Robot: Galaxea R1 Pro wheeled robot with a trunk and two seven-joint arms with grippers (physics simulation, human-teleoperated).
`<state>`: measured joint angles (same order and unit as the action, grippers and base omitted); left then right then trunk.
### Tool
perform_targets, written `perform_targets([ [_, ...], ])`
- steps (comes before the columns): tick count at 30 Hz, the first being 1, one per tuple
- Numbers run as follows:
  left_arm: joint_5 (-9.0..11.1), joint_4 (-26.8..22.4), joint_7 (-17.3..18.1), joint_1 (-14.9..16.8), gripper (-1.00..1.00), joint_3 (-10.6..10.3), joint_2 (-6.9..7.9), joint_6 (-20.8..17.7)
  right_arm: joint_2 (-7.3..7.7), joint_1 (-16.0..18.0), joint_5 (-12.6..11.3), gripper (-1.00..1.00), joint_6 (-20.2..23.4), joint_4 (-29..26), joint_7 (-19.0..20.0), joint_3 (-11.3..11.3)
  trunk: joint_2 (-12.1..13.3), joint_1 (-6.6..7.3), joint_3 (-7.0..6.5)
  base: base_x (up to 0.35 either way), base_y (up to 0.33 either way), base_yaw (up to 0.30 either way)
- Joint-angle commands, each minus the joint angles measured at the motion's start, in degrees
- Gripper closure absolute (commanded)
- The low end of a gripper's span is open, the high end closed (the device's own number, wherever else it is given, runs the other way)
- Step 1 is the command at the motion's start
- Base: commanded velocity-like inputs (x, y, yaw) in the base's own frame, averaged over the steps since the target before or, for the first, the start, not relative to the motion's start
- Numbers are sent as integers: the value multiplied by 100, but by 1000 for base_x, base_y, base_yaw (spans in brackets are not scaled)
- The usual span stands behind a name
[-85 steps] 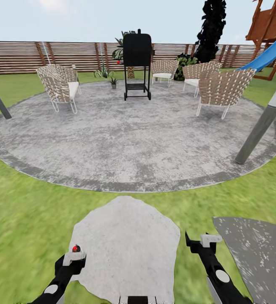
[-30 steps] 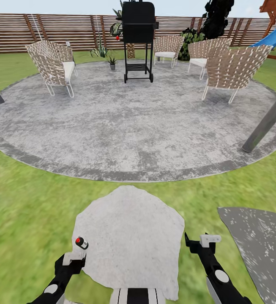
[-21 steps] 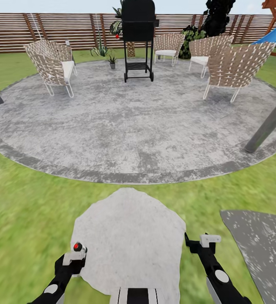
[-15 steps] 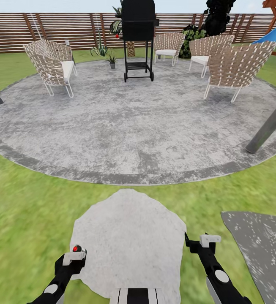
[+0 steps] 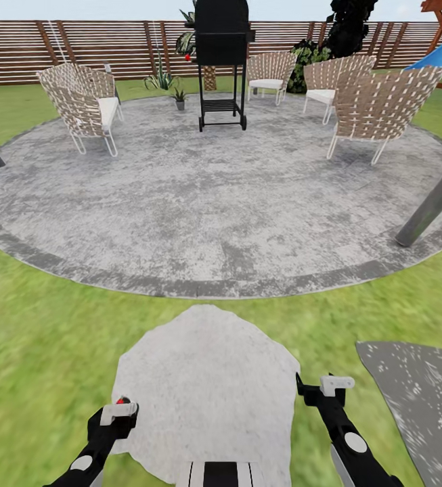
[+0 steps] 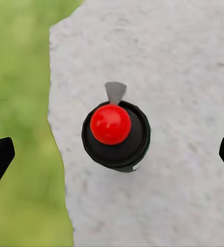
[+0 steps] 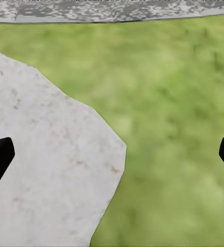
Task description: Pick up the pesticide atomizer in the garden and spray insectifuge to fully cover both potted plants in the garden.
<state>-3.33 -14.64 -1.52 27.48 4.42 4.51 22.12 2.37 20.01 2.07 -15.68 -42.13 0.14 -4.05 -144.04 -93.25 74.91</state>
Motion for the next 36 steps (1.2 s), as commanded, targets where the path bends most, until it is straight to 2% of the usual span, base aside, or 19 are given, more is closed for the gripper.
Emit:
perform_targets([
  [1, -36, 7, -6, 3, -100, 31, -3, 21, -1, 2, 22, -100, -16, 3, 2, -8, -1, 0, 4, 43, 19, 0],
  [10, -36, 6, -6, 0, -100, 15, -3, 29, -6, 3, 22, -100, -17, 3, -2, -9, -1, 0, 4, 6, 3, 0],
  [17, -36, 6, -6, 3, -100, 15, -3, 29, -8, 3, 22, -100, -17, 3, -5, -9, -11, -18, 159, 0, 0, 0],
  [27, -36, 5, -6, 3, -100, 15, -3, 29, -9, 3, 19, -100, -16, 3, -5, -9, -11, -18, 159, 0, 0, 0],
  [34, -34, 5, -6, 3, -100, 15, -3, 29, -9, 3, 14, -100, -20, 3, -5, -9, -20, -36, 314, 0, 0, 0],
  [36, -35, 5, -6, 3, -100, 15, -3, 29, -9, 3, 15, -100, -20, 3, -5, -9, -20, -36, 314, 0, 0, 0],
])
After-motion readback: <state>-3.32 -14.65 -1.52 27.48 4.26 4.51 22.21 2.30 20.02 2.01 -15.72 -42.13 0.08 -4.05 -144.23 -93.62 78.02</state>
